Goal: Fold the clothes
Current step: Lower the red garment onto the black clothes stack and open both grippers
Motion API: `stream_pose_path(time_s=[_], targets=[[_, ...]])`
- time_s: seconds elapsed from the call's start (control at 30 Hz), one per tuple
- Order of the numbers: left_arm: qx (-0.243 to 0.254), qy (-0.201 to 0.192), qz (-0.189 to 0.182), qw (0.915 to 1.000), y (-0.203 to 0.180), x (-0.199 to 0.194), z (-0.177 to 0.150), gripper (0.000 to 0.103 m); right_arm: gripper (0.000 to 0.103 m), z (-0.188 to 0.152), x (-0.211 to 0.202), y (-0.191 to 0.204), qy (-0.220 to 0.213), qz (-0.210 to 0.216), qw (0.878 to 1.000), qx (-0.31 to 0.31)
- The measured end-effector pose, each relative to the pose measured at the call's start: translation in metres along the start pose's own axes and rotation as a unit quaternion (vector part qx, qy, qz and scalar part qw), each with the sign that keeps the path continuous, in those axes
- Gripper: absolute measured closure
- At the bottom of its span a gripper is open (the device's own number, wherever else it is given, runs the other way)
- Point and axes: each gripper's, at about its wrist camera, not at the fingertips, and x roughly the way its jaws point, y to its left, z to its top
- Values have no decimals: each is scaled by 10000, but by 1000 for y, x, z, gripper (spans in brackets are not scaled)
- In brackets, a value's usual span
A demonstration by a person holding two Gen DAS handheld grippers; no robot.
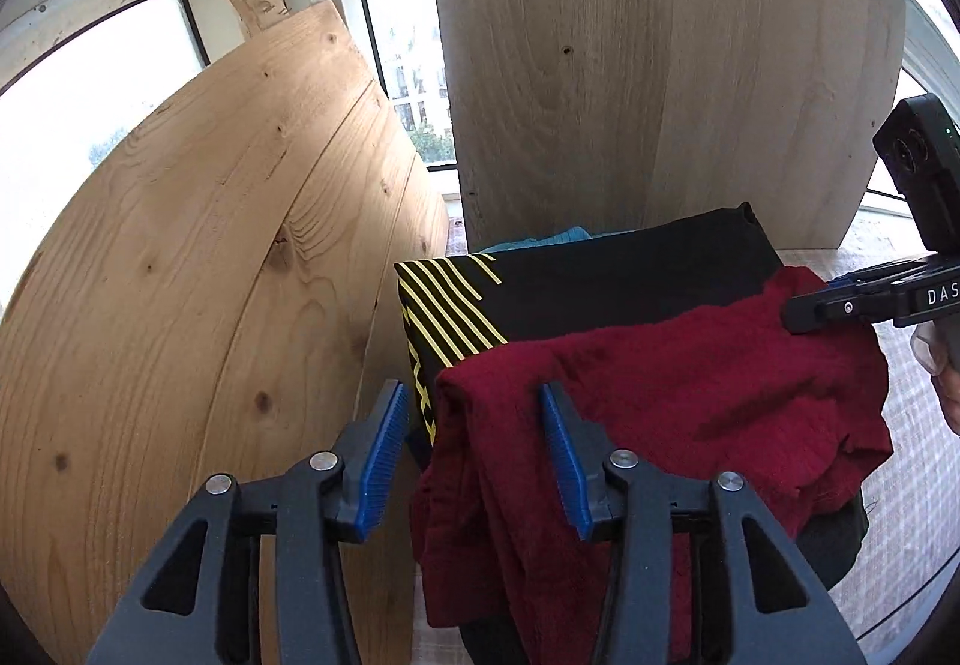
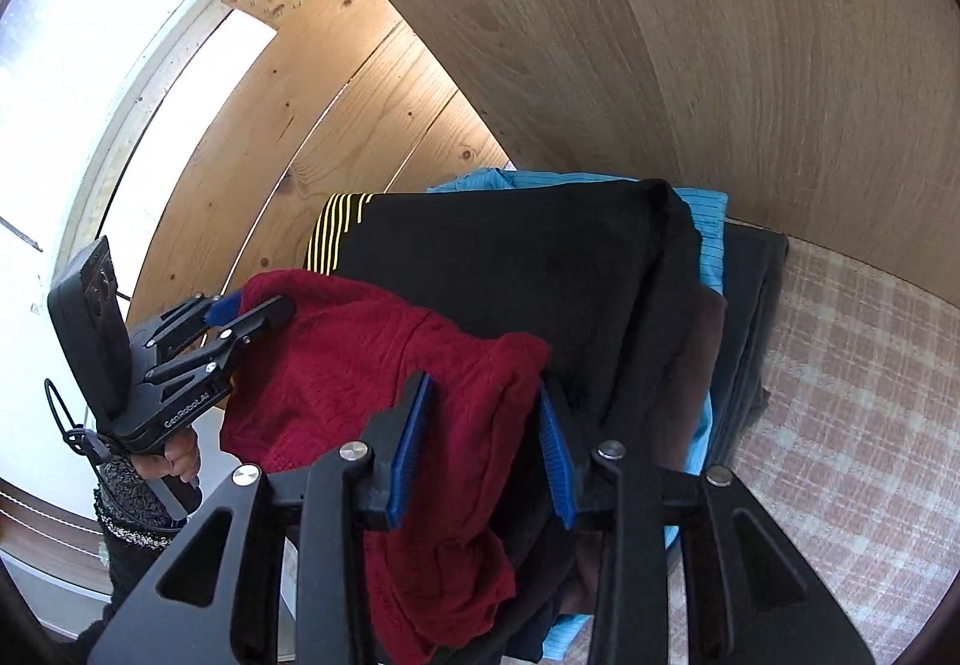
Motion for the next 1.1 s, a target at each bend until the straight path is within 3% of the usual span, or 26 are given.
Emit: stream_pose_path(time_s=[0.03,0.07,0.23,0.27,0.3,0.37,0.4,0.47,0.53,0.57,0.63,0.87,0.93,1.0,1.07,1.1], targets=[[-35,9,-42,10000,0,2,-1,86,85,-3,-1,3,-61,47,10000,-61],[-50,-94,-29,9999,0,-3,-3,87,91,-7,-7,6,-198,121,9997,-113],[-227,-807,-138,9964,8,-54,0,86,91,-23,-67,24,-1228,356,9909,-422],[-150,-825,-112,9964,9,-52,6,79,91,-21,-73,27,-1331,381,9893,-468],[-64,-724,35,9974,10,-44,12,71,90,-15,-69,27,-1256,312,9905,-469],[35,-269,558,9981,11,-18,22,63,74,-3,-50,23,-898,-26,9951,-406],[133,-100,735,9972,11,-10,23,64,73,3,-37,19,-641,-317,9969,-333],[195,-152,850,9961,9,-17,21,65,73,2,-29,13,-441,-609,9968,-274],[138,-290,552,9980,9,-38,11,62,73,-7,-39,7,-536,-469,9973,-176],[106,-361,390,9985,9,-49,6,57,66,-13,-45,5,-567,-347,9977,-109],[-5,-335,174,9993,9,-60,-5,56,62,-23,-52,2,-543,-258,9982,5],[-109,385,-70,9992,-3,-28,-33,56,61,-44,-37,2,-157,-210,9995,188],[-52,508,-244,9984,-9,-20,-38,59,61,-47,-32,8,-93,-167,9998,48],[11,555,-385,9977,-13,-18,-41,85,63,-49,-28,16,-43,-246,9995,-184],[88,478,-393,9980,-15,-23,-39,90,87,-49,-29,21,-46,-225,9992,-329],[106,411,-337,9985,-14,-27,-37,93,90,-48,-32,21,-65,-151,9994,-314]])
